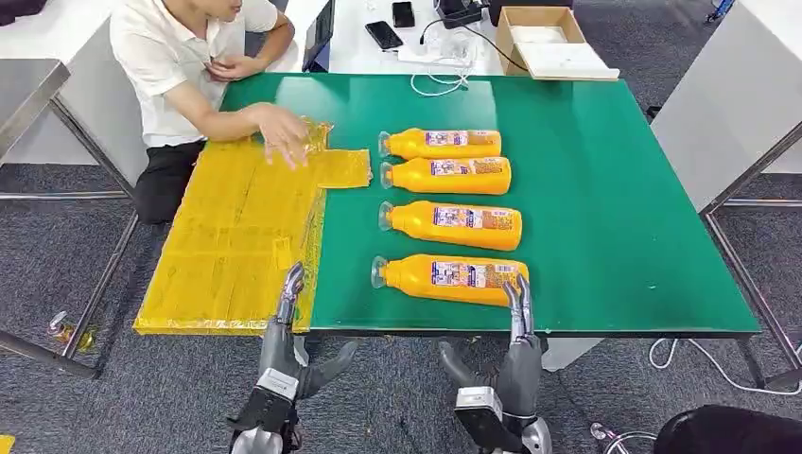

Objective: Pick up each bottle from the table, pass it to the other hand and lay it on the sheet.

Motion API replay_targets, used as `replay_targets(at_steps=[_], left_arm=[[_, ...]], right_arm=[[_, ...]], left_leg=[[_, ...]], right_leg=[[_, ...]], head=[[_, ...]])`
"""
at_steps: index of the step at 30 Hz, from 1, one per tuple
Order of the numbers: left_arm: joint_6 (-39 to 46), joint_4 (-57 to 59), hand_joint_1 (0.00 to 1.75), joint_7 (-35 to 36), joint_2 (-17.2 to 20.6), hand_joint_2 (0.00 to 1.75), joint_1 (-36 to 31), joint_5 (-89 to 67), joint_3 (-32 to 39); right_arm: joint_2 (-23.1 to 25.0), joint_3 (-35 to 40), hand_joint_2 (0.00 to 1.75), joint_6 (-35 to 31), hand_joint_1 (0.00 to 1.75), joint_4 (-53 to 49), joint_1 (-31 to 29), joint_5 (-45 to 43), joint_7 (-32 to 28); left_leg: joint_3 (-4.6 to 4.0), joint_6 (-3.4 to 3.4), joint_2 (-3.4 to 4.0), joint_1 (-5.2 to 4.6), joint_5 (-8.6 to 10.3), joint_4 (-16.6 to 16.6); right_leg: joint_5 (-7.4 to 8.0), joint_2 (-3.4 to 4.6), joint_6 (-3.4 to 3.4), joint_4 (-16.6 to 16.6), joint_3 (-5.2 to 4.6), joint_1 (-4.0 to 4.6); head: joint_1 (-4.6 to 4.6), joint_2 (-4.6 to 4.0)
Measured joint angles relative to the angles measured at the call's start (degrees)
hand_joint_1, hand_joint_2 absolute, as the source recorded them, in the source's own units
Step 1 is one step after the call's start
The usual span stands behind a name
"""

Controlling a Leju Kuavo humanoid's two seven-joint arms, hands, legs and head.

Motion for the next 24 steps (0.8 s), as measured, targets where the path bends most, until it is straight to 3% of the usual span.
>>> replay_targets(at_steps=[11,19,24], left_arm=[[-2.0,0.0,0.0,0.0,0.2,1.75,0.9,2.2,-0.8],[-2.1,-0.6,0.0,0.0,0.2,1.75,0.4,1.3,-1.1],[-3.6,-1.2,0.0,0.0,-0.2,1.75,-1.0,0.6,-1.6]], right_arm=[[-1.2,-1.9,1.75,-0.3,0.0,0.4,1.4,6.9,5.1],[-2.8,-3.7,1.75,-0.1,0.0,2.1,-1.4,11.0,6.1],[-5.0,-4.4,1.75,0.5,0.0,5.2,-6.9,19.4,9.1]], left_leg=[[0.0,0.0,0.0,-0.01,0.0,0.0],[0.01,0.0,-0.01,-0.01,0.01,0.0],[0.01,0.01,0.02,-0.01,0.02,0.0]], right_leg=[[0.0,0.0,0.0,0.0,0.01,0.0],[0.02,0.0,0.01,0.0,0.05,0.0],[0.03,0.01,0.01,0.0,0.05,0.0]], head=[[-0.02,0.0],[-0.02,0.0],[0.0,0.0]])
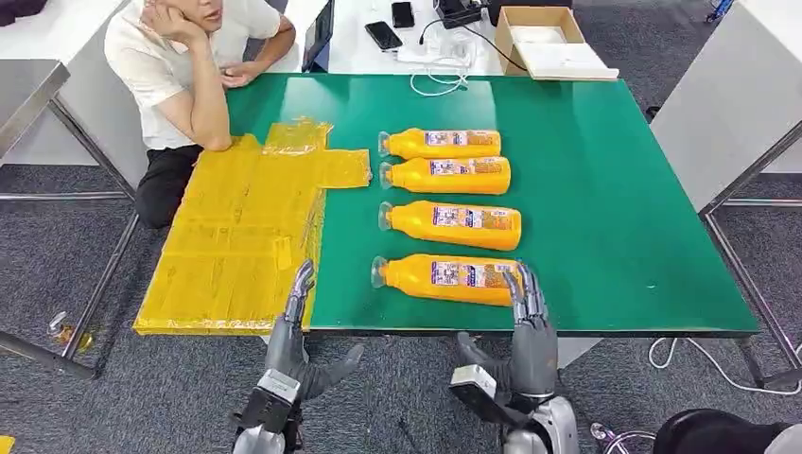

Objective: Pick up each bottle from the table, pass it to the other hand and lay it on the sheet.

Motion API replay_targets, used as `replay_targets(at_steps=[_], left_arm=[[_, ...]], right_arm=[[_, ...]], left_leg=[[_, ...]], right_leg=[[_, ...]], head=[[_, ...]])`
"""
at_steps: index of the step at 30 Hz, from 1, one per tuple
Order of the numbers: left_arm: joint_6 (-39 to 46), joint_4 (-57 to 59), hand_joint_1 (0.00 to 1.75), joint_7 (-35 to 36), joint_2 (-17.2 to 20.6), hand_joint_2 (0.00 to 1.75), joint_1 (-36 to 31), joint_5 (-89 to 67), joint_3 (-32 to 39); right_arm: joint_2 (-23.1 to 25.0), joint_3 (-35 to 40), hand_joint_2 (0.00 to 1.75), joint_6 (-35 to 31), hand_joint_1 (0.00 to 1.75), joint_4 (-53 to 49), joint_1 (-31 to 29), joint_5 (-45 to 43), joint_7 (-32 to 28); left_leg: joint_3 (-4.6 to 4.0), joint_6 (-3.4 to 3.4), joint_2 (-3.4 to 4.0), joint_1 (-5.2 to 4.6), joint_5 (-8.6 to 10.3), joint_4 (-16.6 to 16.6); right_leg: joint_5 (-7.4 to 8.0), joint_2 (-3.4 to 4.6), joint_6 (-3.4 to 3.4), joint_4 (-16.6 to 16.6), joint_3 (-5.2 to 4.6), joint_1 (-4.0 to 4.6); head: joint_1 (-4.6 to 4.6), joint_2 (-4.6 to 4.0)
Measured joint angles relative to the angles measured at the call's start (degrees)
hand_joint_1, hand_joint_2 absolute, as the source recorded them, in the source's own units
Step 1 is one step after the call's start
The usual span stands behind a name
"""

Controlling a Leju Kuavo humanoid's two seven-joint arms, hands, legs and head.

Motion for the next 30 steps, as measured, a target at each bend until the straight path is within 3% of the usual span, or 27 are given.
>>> replay_targets(at_steps=[8,14,30], left_arm=[[-0.3,-0.9,0.0,0.0,-0.3,1.75,-1.2,-0.1,-0.7],[-0.7,-1.1,0.0,0.0,-0.3,1.75,-1.2,-0.5,-0.9],[-2.4,-1.3,0.0,0.0,-0.3,1.75,-1.4,-1.2,-1.0]], right_arm=[[-2.9,-1.5,1.75,-0.3,0.0,15.1,-12.1,8.0,2.9],[-3.6,-1.5,1.75,0.2,0.0,23.9,-16.6,11.9,6.6],[-3.0,-0.6,1.75,6.2,0.0,36.5,-23.8,13.6,8.3]], left_leg=[[0.03,0.01,-0.05,-0.02,0.05,0.0],[0.01,0.01,-0.06,-0.01,0.04,0.0],[0.01,0.01,-0.07,-0.01,0.05,0.0]], right_leg=[[0.05,-0.01,0.05,0.0,0.05,-0.01],[0.02,-0.01,0.04,0.0,0.05,0.0],[0.02,-0.01,0.04,0.0,0.07,0.0]], head=[[0.0,0.0],[-0.02,0.0],[-0.02,0.0]])
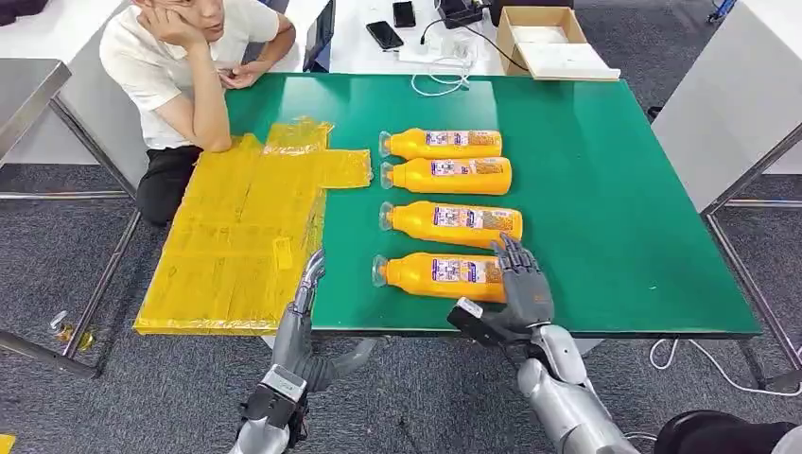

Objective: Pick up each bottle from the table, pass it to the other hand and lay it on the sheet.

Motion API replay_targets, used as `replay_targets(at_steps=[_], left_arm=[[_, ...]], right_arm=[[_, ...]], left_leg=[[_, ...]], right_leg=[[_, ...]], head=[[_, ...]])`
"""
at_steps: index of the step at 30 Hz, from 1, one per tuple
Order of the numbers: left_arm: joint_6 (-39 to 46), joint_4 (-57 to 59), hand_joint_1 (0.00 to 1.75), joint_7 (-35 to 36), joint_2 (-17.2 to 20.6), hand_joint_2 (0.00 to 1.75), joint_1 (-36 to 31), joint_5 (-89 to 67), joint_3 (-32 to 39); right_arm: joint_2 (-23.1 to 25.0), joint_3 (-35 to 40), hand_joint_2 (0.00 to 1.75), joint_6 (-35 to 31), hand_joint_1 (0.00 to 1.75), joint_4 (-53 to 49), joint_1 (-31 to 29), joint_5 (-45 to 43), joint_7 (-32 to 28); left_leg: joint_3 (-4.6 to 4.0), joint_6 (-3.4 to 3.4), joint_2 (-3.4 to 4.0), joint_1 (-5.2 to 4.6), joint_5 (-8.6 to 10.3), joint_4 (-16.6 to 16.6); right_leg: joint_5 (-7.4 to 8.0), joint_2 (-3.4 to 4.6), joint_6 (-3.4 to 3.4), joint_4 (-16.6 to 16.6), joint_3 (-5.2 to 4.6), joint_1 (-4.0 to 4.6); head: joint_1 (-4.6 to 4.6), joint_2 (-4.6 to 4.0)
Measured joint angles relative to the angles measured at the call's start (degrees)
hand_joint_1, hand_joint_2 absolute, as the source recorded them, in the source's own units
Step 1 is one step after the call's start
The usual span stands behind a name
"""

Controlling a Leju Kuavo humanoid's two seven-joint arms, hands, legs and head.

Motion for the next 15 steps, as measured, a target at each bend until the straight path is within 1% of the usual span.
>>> replay_targets(at_steps=[4,9,15], left_arm=[[-0.2,0.0,0.0,0.0,0.0,1.75,-0.2,0.0,0.0],[-0.6,0.0,0.0,0.0,0.0,1.75,-0.6,-0.2,0.0],[-1.0,0.0,0.0,0.0,-0.2,1.75,-0.7,-1.0,0.0]], right_arm=[[0.3,0.9,1.75,0.1,0.0,1.6,-1.1,1.2,1.0],[0.3,2.6,1.75,0.0,0.0,3.5,-3.1,5.5,5.4],[0.5,4.6,1.75,2.6,0.0,5.5,-5.6,8.2,8.6]], left_leg=[[0.0,0.0,0.01,0.0,-0.01,0.0],[0.01,0.0,0.01,0.0,0.0,0.0],[0.07,0.0,0.02,0.0,0.01,0.0]], right_leg=[[-0.01,0.0,0.0,0.0,0.0,0.0],[0.0,0.0,-0.01,0.0,0.0,0.0],[0.01,0.01,0.0,0.0,0.06,0.0]], head=[[0.0,0.0],[0.0,0.0],[0.0,0.0]])
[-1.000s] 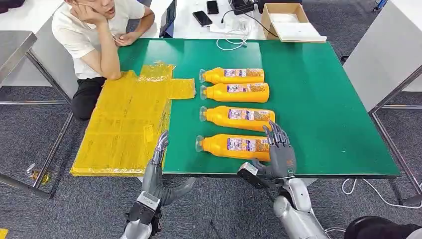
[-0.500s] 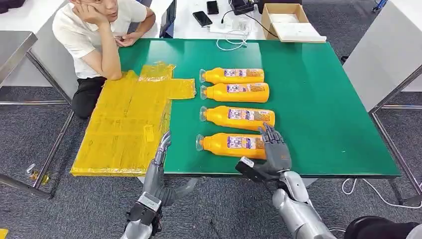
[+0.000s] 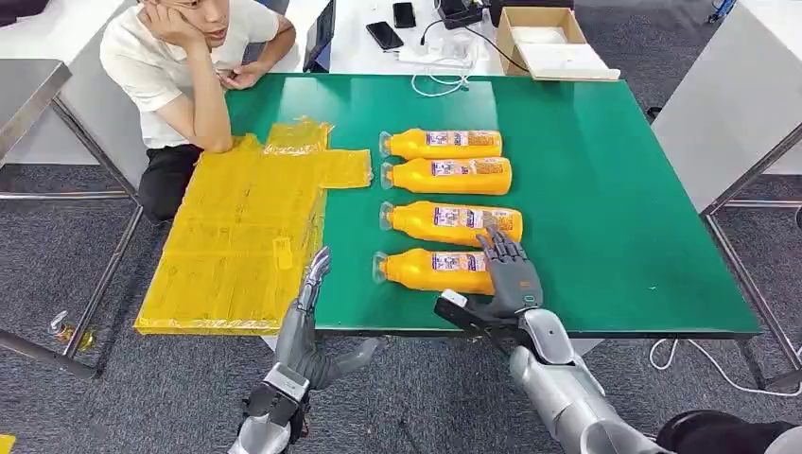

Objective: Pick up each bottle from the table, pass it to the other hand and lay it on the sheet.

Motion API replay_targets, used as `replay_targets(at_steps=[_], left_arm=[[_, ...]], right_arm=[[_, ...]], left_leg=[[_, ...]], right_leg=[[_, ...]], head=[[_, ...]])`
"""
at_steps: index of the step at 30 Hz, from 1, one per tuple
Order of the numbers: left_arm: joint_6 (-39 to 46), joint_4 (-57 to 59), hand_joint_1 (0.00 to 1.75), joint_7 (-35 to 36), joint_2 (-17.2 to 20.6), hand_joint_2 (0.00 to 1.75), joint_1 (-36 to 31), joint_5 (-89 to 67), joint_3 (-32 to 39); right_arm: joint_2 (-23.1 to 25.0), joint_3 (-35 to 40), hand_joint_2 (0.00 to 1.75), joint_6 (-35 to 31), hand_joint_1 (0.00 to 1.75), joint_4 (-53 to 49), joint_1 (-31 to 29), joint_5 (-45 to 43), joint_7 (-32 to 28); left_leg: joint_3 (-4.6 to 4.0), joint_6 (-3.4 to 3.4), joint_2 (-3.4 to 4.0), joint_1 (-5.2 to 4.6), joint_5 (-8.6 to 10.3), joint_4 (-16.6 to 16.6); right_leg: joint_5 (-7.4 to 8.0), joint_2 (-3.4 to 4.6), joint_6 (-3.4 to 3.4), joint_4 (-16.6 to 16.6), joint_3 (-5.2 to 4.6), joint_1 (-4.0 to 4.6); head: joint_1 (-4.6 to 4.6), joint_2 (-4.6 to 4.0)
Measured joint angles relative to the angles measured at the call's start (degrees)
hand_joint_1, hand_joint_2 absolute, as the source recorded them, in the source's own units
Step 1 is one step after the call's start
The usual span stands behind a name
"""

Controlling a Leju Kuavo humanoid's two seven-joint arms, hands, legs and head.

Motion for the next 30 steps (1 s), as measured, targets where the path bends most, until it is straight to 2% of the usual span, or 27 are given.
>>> replay_targets(at_steps=[1,2,7,15,30], left_arm=[[0.0,0.0,0.0,0.0,0.0,1.75,0.0,-0.2,0.0],[0.0,0.0,0.0,0.0,0.0,1.75,0.0,-0.3,0.0],[-0.1,0.0,0.0,0.0,-0.2,1.75,0.0,-0.8,0.2],[-0.3,0.0,0.0,0.0,-0.4,1.75,-0.1,-0.8,0.2],[0.2,0.1,0.0,0.0,-0.8,1.75,-0.1,-1.2,0.4]], right_arm=[[0.0,0.4,1.75,0.9,1.29,0.3,-0.4,0.4,0.6],[0.1,0.7,1.75,2.0,1.73,0.8,-0.8,1.0,1.6],[0.5,2.6,1.75,8.7,1.75,2.5,-3.0,3.4,6.1],[0.7,6.0,1.75,15.8,1.75,4.5,-6.3,6.6,10.8],[1.1,9.1,1.75,16.4,1.75,5.1,-6.9,8.8,13.0]], left_leg=[[0.01,0.0,0.02,0.0,0.0,0.0],[0.03,0.0,0.05,0.0,0.0,0.0],[0.18,-0.01,0.11,0.02,-0.01,0.0],[0.59,-0.03,0.15,0.02,-0.03,0.0],[0.66,-0.04,0.2,0.02,-0.04,0.0]], right_leg=[[0.0,0.0,0.0,0.0,0.01,0.0],[0.0,0.0,0.0,0.0,0.01,0.0],[-0.01,0.01,-0.01,0.0,0.12,0.02],[-0.01,0.02,-0.02,0.0,0.49,0.02],[-0.01,0.03,-0.02,0.0,0.53,0.03]], head=[[0.0,0.0],[0.02,0.0],[0.0,0.0],[0.02,0.0],[0.0,0.0]])
